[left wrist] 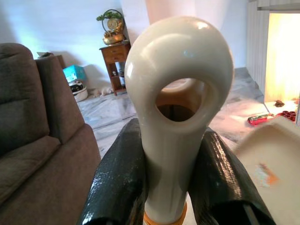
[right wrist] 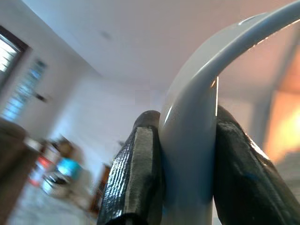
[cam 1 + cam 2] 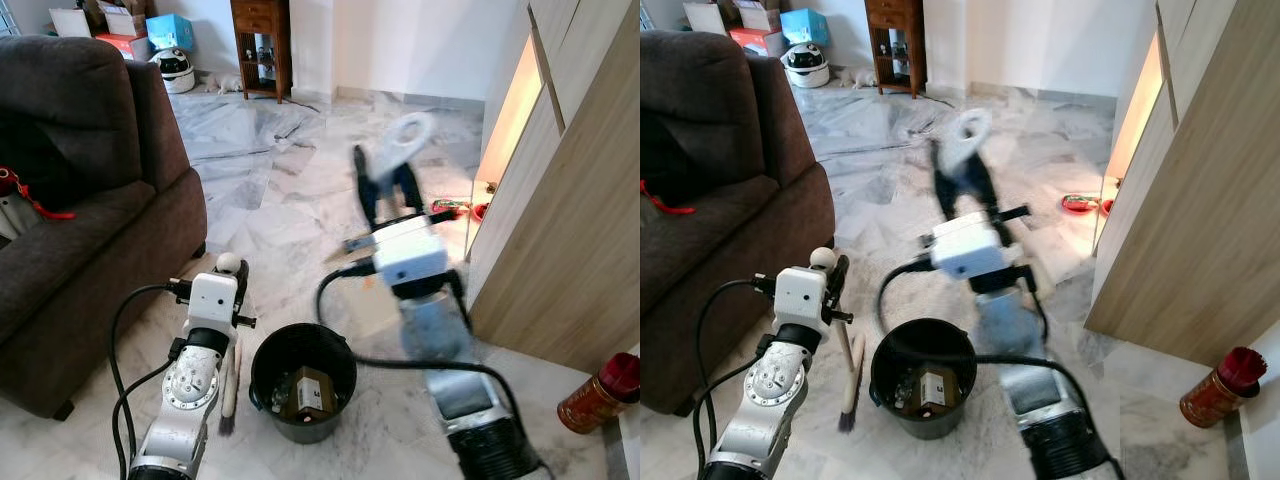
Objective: Sweep floor
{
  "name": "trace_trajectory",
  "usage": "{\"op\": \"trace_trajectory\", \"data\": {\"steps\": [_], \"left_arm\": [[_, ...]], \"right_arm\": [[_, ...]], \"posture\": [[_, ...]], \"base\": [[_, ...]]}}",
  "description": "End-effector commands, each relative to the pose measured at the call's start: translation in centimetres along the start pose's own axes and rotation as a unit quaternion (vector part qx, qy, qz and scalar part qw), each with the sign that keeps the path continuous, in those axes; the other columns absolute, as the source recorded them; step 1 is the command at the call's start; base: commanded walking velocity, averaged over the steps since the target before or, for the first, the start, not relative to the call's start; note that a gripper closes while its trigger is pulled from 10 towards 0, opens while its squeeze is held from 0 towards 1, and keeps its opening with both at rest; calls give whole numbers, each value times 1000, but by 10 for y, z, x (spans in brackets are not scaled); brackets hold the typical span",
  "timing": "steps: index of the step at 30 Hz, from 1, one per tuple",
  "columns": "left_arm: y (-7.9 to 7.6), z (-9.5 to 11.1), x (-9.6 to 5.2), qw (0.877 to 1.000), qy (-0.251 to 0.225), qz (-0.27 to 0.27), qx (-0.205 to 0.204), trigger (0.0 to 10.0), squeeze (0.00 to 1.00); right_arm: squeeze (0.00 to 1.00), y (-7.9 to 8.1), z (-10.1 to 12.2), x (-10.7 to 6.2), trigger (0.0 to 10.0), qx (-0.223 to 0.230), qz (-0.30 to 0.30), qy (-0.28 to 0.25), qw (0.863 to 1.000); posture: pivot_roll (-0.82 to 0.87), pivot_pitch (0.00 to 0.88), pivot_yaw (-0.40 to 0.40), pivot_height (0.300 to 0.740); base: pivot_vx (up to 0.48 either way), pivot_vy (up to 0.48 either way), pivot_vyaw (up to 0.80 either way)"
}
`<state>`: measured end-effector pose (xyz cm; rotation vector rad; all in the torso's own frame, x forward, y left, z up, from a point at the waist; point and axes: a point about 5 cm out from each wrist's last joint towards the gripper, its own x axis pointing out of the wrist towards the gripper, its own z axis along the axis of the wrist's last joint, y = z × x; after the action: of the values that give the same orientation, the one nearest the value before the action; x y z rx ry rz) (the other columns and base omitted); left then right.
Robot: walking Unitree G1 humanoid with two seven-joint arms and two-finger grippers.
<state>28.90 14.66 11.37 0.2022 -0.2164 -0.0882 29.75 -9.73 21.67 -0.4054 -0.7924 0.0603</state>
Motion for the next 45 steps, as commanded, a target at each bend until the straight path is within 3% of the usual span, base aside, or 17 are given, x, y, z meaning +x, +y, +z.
{"op": "trace_trajectory", "data": {"steps": [1,4,13,20,28,32,45], "left_arm": [[-1,9,6,1000,-25,-3,13,10000,0],[-1,8,5,1000,-24,-3,12,10000,0],[-1,8,5,1000,-24,-6,11,10000,0],[1,9,3,1000,-26,-4,10,10000,0],[0,10,3,1000,-27,-7,2,10000,0],[0,8,4,1000,-23,-2,-1,10000,0],[3,7,1,1000,-17,0,-1,10000,0]], "right_arm": [[0,-9,-4,3,10000,-11,-23,8,1000],[0,-34,-33,-12,10000,-33,-65,72,995],[0,-61,-72,-42,10000,-43,-113,163,979],[0,-62,-85,-57,10000,-48,-116,192,973],[0,-61,-90,-61,10000,-33,-127,203,970],[0,-56,-93,-63,10000,9,-125,213,969],[0,-54,-95,-63,10000,15,-120,212,970]], "posture": [[74,0,19,740],[69,0,20,740],[73,0,27,740],[78,0,30,740],[76,0,37,740],[74,0,37,740],[69,0,40,740]], "base": [[0,0,0],[0,0,0],[0,0,0],[0,0,0],[0,0,0],[0,0,0],[0,0,0]]}}
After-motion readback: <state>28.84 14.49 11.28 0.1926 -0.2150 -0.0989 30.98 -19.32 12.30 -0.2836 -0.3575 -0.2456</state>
